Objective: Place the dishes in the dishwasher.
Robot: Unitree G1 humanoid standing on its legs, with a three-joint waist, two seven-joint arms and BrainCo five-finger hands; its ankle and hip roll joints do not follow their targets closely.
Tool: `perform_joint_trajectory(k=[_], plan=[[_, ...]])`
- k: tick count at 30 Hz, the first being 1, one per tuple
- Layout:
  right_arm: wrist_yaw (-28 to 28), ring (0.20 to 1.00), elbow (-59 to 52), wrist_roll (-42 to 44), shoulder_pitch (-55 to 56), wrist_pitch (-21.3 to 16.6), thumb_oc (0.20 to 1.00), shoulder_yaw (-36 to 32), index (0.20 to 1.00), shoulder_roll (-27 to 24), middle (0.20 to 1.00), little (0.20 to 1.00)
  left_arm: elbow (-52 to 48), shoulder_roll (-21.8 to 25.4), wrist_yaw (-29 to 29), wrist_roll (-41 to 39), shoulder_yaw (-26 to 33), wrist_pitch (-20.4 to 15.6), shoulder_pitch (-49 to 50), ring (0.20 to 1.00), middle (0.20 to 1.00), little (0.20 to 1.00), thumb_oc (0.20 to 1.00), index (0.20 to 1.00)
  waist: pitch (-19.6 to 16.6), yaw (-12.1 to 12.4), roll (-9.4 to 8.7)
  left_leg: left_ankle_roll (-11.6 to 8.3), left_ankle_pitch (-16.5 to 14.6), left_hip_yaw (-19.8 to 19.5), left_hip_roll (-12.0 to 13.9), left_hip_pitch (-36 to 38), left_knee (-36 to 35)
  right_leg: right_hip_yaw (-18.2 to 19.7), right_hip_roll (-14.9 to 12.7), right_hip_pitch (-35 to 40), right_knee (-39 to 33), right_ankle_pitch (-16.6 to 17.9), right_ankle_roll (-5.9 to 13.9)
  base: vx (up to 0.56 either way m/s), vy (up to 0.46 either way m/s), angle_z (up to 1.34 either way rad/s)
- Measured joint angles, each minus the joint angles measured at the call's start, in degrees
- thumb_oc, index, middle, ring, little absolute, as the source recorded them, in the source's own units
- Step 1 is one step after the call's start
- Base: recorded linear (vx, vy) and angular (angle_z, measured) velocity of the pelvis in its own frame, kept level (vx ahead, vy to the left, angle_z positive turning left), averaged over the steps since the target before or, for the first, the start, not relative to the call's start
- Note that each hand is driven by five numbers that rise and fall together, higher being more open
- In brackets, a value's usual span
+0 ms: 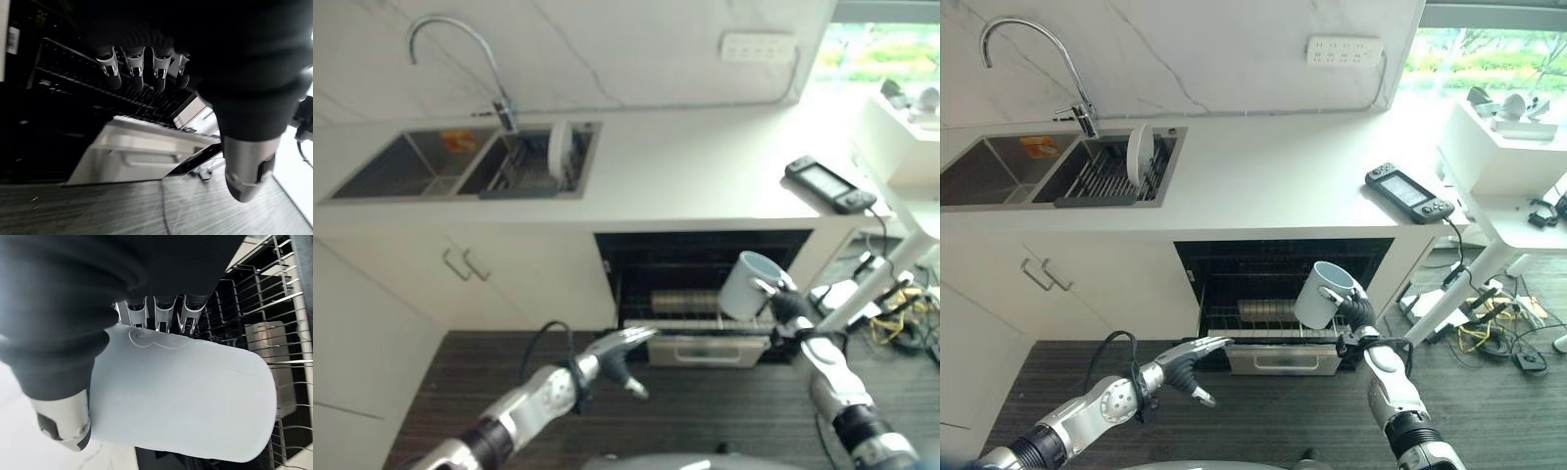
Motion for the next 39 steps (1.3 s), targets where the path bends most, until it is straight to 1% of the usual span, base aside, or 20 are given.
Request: perform_joint_trajectory(k=[1,2,7,11,15,20,21,24,25,28,29,31,32,33,34,35,36,37,38,39], plan=[[0.0,0.2,0.2,-0.4,-0.7,0.5,0.2,0.2,0.2,-0.5,0.2,0.2,0.1,0.3,-0.4,-0.2,-0.1,0.6,-0.5,1.0,1.0,1.0,1.0,1.0,1.3,0.2,0.26,-0.04,-0.3,-0.2,0.2,-0.1,0.8,0.0,0.0,0.0,0.8,-0.3,-0.11,0.0,0.0,0.0],[0.0,0.2,0.5,-0.9,-1.6,0.6,0.2,0.5,0.2,-0.7,0.2,0.2,0.6,0.3,-0.6,-0.2,-0.1,1.0,-0.8,1.0,1.0,1.0,1.0,1.0,2.3,0.0,0.32,-0.03,-0.8,-0.2,0.4,-0.5,1.9,0.2,0.0,-0.4,1.6,-1.0,-0.98,0.01,-0.028,-0.04],[-0.4,0.2,2.4,-1.4,-5.6,1.6,0.2,0.8,0.2,-1.0,0.2,0.2,2.2,0.3,-1.2,-0.1,-0.1,2.3,-1.3,1.0,1.0,1.0,1.0,1.0,3.4,0.7,-0.01,0.19,-1.8,-1.1,0.6,-3.6,5.1,0.0,-0.9,-3.7,6.2,-3.0,-1.09,-0.02,-0.023,0.06],[-1.6,0.2,5.1,-2.1,-12.5,1.7,0.2,1.9,0.2,-1.8,0.2,0.2,1.7,0.8,-0.4,0.4,-0.7,2.4,-4.3,1.0,1.0,1.0,1.0,1.0,5.4,1.9,0.65,0.27,-1.9,-2.7,0.5,-7.4,7.7,-1.2,-1.2,-6.0,7.0,-2.9,-1.38,-0.08,-0.015,0.18],[-2.7,0.2,5.6,-3.1,-16.5,1.9,0.2,1.9,0.2,-2.2,0.2,0.2,1.5,1.4,1.3,1.3,-1.6,2.8,-5.4,1.0,1.0,1.0,1.0,1.0,6.9,2.8,1.35,0.54,-2.0,-2.7,0.1,-7.9,7.8,-1.3,-1.6,-6.1,6.6,-2.6,-1.19,-0.05,-0.002,0.02],[-4.0,0.2,7.0,-3.0,-18.0,2.9,0.2,1.9,0.2,-3.5,0.2,0.2,-0.8,4.0,7.0,5.5,-1.6,3.0,-6.8,1.0,1.0,1.0,1.0,1.0,7.9,3.4,1.32,0.74,-2.2,-2.8,0.0,-9.0,8.2,-1.3,-1.7,-6.8,6.6,-2.1,-1.31,-0.02,-0.001,0.01],[-4.5,0.2,7.3,-3.0,-18.0,2.9,0.2,1.8,0.2,-3.7,0.2,0.2,-2.3,4.8,9.7,5.8,-1.4,3.0,-7.6,1.0,1.0,1.0,1.0,1.0,8.1,3.8,1.28,0.74,-2.2,-2.8,0.0,-9.0,8.1,-1.3,-1.7,-6.7,6.5,-2.1,-1.37,0.0,-0.042,0.01],[-5.9,0.2,11.0,-3.1,-18.0,2.8,0.2,0.9,0.2,-4.0,0.2,0.2,-5.9,5.2,13.7,7.8,1.4,2.4,-8.8,1.0,1.0,1.0,1.0,1.0,8.1,4.3,1.28,0.73,-2.2,-4.2,0.0,-8.9,8.5,-2.7,-1.6,-5.1,5.2,-2.1,-1.47,0.03,-0.047,0.16],[-6.7,0.2,12.1,-3.1,-18.1,2.8,0.2,-0.5,0.2,-4.6,0.2,0.2,-7.4,5.5,15.0,7.8,3.0,2.1,-9.2,1.0,1.0,1.0,1.0,1.0,8.2,5.2,1.16,0.68,-2.3,-4.3,0.0,-9.5,10.0,-2.8,-1.6,-4.7,4.6,-2.3,-1.23,0.05,-0.055,0.14],[-7.9,0.2,13.5,-3.3,-20.0,2.8,0.2,-0.5,0.2,-5.5,0.2,0.2,-9.8,9.0,16.6,9.4,3.3,1.4,-9.4,1.0,1.0,1.0,1.0,1.0,8.3,5.3,1.2,0.75,-4.3,-4.6,0.7,-11.1,12.6,-2.8,-1.4,-5.3,4.8,-2.3,-0.99,0.03,-0.084,-0.01],[-8.5,0.2,14.4,-3.5,-20.2,2.8,0.2,-0.7,0.2,-6.2,0.2,0.2,-12.4,10.2,16.6,9.4,4.1,0.9,-9.4,1.0,1.0,1.0,1.0,1.0,8.4,5.6,1.16,0.97,-4.6,-4.5,0.9,-11.9,12.6,-2.7,-1.5,-6.3,6.0,-2.6,-0.68,-0.07,-0.092,0.02],[-8.8,0.2,17.4,-4.3,-22.7,2.8,0.2,-0.7,0.2,-7.4,0.2,0.2,-14.3,12.4,16.7,9.4,5.1,0.5,-10.1,1.0,1.0,1.0,1.0,1.0,9.6,6.5,1.28,0.99,-4.6,-5.2,1.1,-13.7,14.0,-2.8,-1.7,-9.2,9.8,-4.3,-1.03,-0.12,-0.044,0.05],[-8.7,0.2,18.2,-4.9,-24.8,2.8,0.2,-0.2,0.2,-8.6,0.2,0.2,-14.7,13.8,16.7,9.4,5.0,0.3,-10.4,1.0,1.0,1.0,1.0,1.0,10.1,6.4,1.62,0.88,-4.5,-5.5,1.3,-15.5,15.1,-2.8,-1.5,-10.3,9.4,-3.9,-1.42,-0.17,0.003,-0.02],[-9.0,0.2,18.4,-5.3,-27.2,2.8,0.2,-0.2,0.2,-9.8,0.2,0.2,-15.1,14.8,16.6,9.4,4.4,0.3,-11.1,1.0,1.0,1.0,1.0,1.0,11.8,6.5,2.04,0.78,-4.4,-5.9,1.2,-17.8,18.8,-2.3,-1.7,-10.4,8.3,-2.5,-2.4,-0.22,0.019,-0.13],[-9.6,0.2,18.7,-5.3,-29.2,2.7,0.2,-0.2,0.2,-10.2,0.2,0.2,-15.6,15.5,16.7,9.2,3.9,0.4,-12.0,1.0,1.0,1.0,1.0,1.0,13.3,6.5,1.04,0.48,-4.9,-7.2,0.5,-21.6,22.7,-1.7,-2.3,-10.7,6.5,-1.1,-2.55,-0.18,0.028,-0.16],[-10.4,0.2,19.4,-5.3,-31.4,2.6,0.2,-0.2,0.2,-10.2,0.2,0.2,-16.3,16.9,16.7,9.1,2.3,0.5,-14.0,1.0,1.0,1.0,1.0,1.0,14.1,6.4,1.02,0.27,-4.6,-9.0,0.0,-23.9,21.0,-1.3,-2.9,-11.2,4.8,-0.1,-3.12,-0.15,0.039,-0.14],[-11.2,0.2,20.5,-5.4,-34.0,2.6,0.2,-0.2,0.2,-10.5,0.2,0.2,-16.6,17.4,16.7,9.0,0.4,0.7,-17.1,1.0,1.0,1.0,1.0,1.0,15.3,6.3,1.29,-0.12,-2.5,-10.6,0.4,-25.0,16.4,-1.1,-3.4,-11.6,3.5,1.2,-2.29,-0.09,0.041,-0.2],[-12.1,0.2,20.3,-5.5,-35.3,2.6,0.2,0.4,0.2,-11.1,0.2,0.2,-16.7,16.4,16.6,8.9,-0.2,0.9,-18.2,1.0,1.0,1.0,1.0,1.0,15.7,5.9,3.52,-0.54,2.4,-10.1,2.3,-23.8,10.0,-0.9,-3.1,-11.1,2.3,2.3,0.7,-0.08,0.043,-0.18],[-12.9,0.2,20.1,-6.0,-35.3,2.5,0.2,0.9,0.2,-11.0,0.2,0.2,-16.7,15.9,16.7,8.9,-0.1,1.5,-19.2,1.0,1.0,1.0,1.0,1.0,16.7,5.7,3.04,0.04,3.5,-8.6,1.2,-23.4,10.0,-0.6,-4.7,-10.7,1.7,2.1,1.16,-0.07,0.039,-0.15],[-13.9,0.2,20.1,-7.4,-35.3,2.8,0.2,2.4,0.2,-10.8,0.2,0.2,-16.7,16.0,16.7,8.9,0.0,2.1,-19.8,1.0,1.0,1.0,1.0,1.0,16.9,5.9,2.61,0.44,3.6,-8.0,0.0,-23.5,10.5,-0.6,-5.9,-10.0,1.7,1.9,1.39,-0.08,0.027,0.04]])
